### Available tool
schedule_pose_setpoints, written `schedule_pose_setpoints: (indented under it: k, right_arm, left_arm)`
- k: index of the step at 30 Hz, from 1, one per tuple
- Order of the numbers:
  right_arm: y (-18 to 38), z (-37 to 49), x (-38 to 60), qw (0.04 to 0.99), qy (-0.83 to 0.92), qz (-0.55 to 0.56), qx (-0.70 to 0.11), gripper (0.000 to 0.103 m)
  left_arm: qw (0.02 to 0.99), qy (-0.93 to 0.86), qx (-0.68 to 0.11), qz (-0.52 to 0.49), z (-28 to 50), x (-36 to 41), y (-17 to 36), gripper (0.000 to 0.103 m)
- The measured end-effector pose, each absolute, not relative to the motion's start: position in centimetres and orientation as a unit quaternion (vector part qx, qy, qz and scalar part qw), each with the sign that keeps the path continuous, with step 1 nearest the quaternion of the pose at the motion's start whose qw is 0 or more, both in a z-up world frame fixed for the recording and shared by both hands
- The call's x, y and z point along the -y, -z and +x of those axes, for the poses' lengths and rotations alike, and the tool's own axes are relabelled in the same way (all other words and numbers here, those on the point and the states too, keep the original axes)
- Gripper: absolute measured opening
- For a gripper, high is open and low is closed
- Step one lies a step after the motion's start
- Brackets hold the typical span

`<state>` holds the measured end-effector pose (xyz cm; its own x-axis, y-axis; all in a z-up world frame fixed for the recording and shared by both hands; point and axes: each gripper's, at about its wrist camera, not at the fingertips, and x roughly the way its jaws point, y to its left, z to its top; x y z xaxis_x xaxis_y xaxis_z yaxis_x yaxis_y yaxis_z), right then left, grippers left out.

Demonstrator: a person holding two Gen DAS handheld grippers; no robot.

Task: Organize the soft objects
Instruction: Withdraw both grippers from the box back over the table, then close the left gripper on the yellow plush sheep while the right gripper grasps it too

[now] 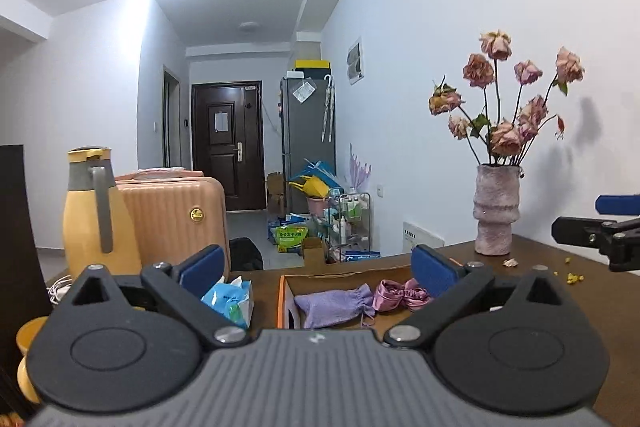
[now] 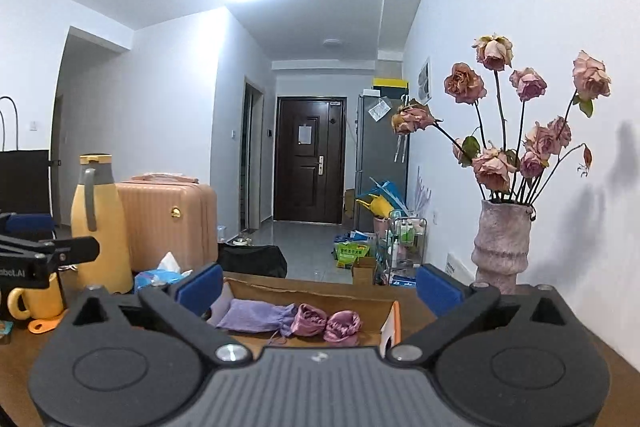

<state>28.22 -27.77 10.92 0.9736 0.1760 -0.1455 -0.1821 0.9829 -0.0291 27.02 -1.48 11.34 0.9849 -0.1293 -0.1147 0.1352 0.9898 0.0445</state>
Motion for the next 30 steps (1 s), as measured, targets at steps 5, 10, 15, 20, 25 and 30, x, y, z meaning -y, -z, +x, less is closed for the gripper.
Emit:
schedule_pose_setpoints:
  k: [5,10,15,20,25,30]
  right_arm:
    - [-11.3,25.6,27.3,0.994,-0.092,-0.006,-0.057,0.103]
    - [-10.8,22.8,27.4,0.994,-0.093,0.005,-0.049,0.103]
    - [-7.9,18.4,28.1,0.994,-0.092,0.019,-0.055,0.103]
    - [-3.9,12.2,28.7,0.992,-0.102,0.024,-0.065,0.103]
    - [-0.1,7.3,28.7,0.990,-0.108,0.038,-0.078,0.103]
    - [1.4,5.5,28.5,0.992,-0.098,0.024,-0.083,0.103]
  left_arm:
    - [0.996,0.069,-0.050,0.022,24.6,0.9,-11.3,0.103]
    - [0.996,0.060,-0.055,0.019,22.0,0.5,-10.2,0.103]
    - [0.996,0.051,-0.065,0.015,16.6,0.1,-7.5,0.103]
    - [0.996,0.049,-0.071,0.002,10.8,-0.4,-4.5,0.103]
    - [0.993,0.052,-0.110,-0.003,7.8,-0.8,-1.6,0.103]
    - [0.991,0.051,-0.126,0.003,7.9,-0.2,-0.6,0.103]
